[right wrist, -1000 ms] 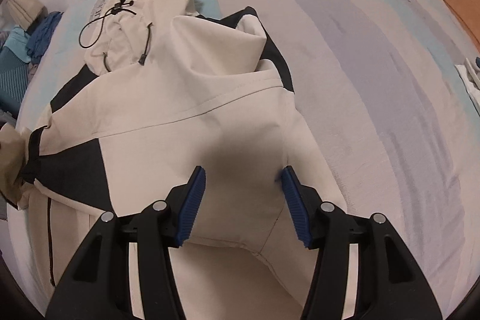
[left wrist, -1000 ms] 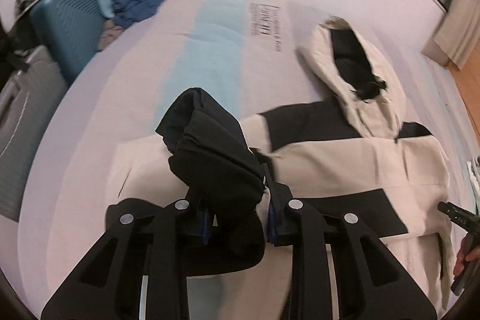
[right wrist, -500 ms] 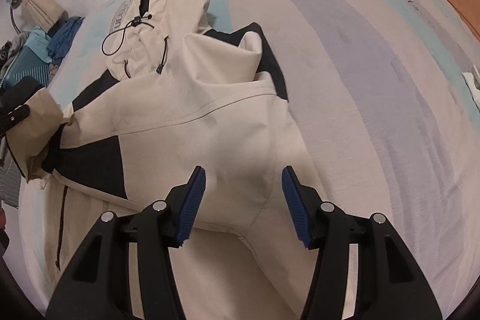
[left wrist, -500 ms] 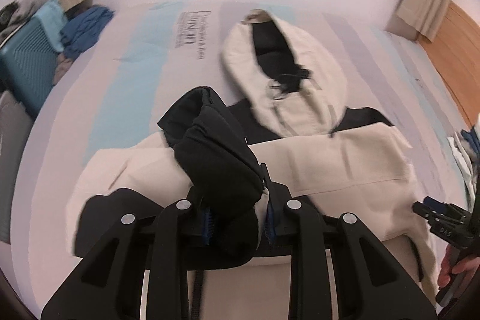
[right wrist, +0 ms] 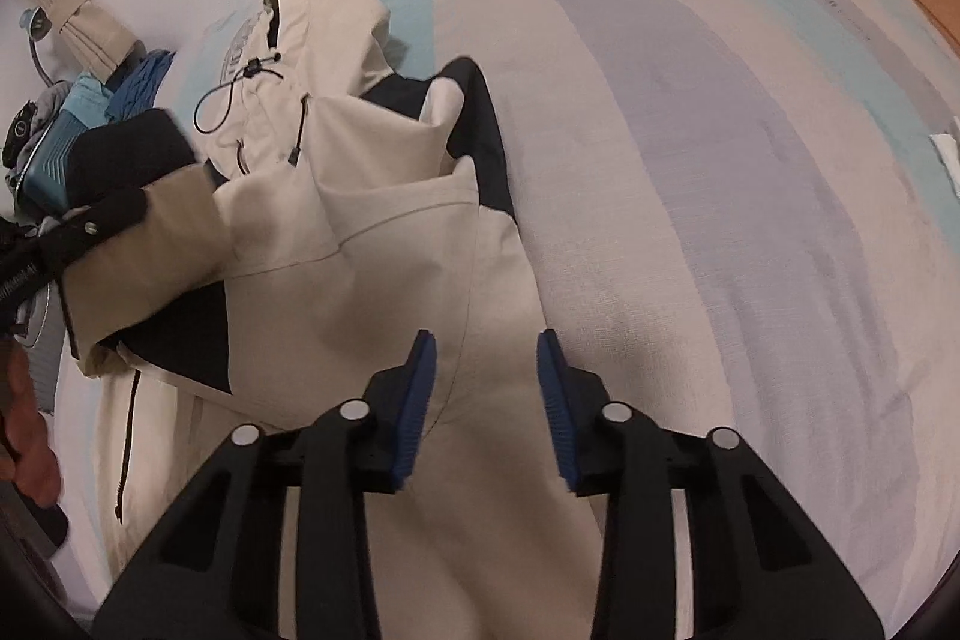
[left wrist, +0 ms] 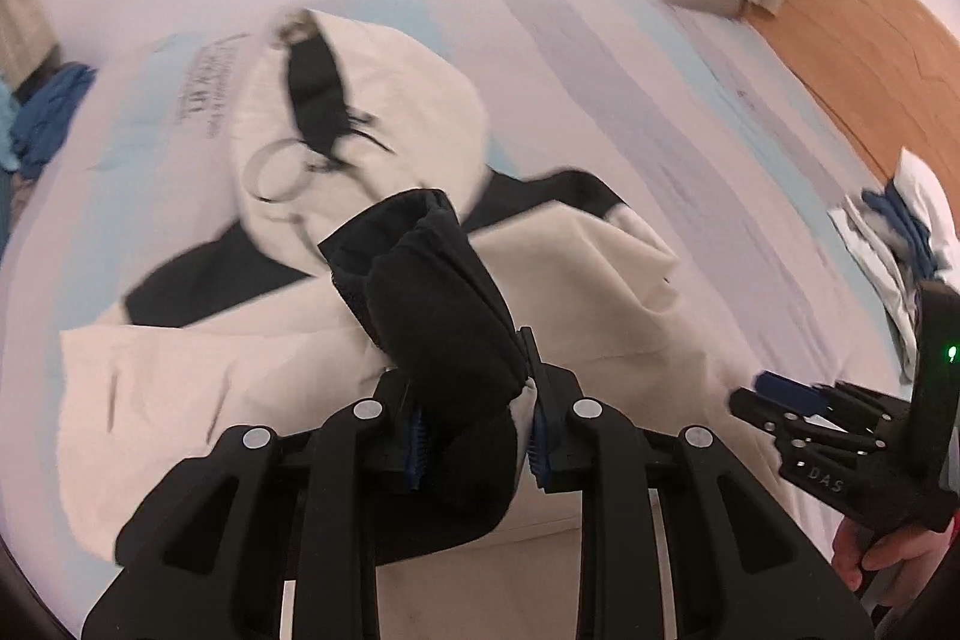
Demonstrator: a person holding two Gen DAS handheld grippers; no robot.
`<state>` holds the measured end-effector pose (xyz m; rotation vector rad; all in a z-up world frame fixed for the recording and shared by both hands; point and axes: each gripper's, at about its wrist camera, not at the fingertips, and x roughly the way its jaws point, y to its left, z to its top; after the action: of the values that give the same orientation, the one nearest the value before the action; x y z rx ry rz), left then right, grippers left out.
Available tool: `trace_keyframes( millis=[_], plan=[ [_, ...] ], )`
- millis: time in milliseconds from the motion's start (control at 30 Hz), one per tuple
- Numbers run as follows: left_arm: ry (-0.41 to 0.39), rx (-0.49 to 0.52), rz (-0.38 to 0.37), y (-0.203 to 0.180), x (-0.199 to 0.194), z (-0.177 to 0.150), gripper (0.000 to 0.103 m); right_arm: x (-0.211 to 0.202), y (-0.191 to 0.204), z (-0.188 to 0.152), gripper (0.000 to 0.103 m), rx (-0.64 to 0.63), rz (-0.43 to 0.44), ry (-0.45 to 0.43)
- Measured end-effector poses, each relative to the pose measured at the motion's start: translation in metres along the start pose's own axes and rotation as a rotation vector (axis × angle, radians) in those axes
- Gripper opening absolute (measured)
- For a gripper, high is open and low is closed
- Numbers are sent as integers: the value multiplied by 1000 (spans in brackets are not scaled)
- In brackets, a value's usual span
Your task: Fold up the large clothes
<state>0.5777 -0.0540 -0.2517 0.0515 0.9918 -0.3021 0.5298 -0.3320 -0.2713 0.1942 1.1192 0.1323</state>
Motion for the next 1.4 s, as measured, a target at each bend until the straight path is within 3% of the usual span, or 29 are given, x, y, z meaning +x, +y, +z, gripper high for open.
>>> trace_keyframes(
  millis=[200, 567, 767, 933, 1000, 1133, 1300, 1400],
  plan=[
    [45, 11, -34, -35, 33, -10, 23, 6, -9, 4, 33, -22, 1, 9],
    [30, 40, -68, -88, 50, 1, 22, 3, -55, 0, 33, 46, -30, 14],
    [51, 71, -35, -101, 76, -6, 22, 2, -65, -3, 33, 56, -41, 17],
    [115, 200, 29, -119, 104, -28, 27, 5, -64, -3, 33, 52, -48, 27],
    [140, 244, 31, -124, 109, -36, 34, 4, -63, -2, 33, 47, -48, 28],
    [140, 226, 1, -124, 102, -42, 49, -1, -62, 2, 33, 38, -52, 22],
    [96, 186, -43, -116, 75, -38, 85, -7, -62, 10, 33, 30, -59, 5],
    [72, 182, -60, -114, 57, -35, 87, -12, -61, 15, 33, 25, -62, -5]
  ],
)
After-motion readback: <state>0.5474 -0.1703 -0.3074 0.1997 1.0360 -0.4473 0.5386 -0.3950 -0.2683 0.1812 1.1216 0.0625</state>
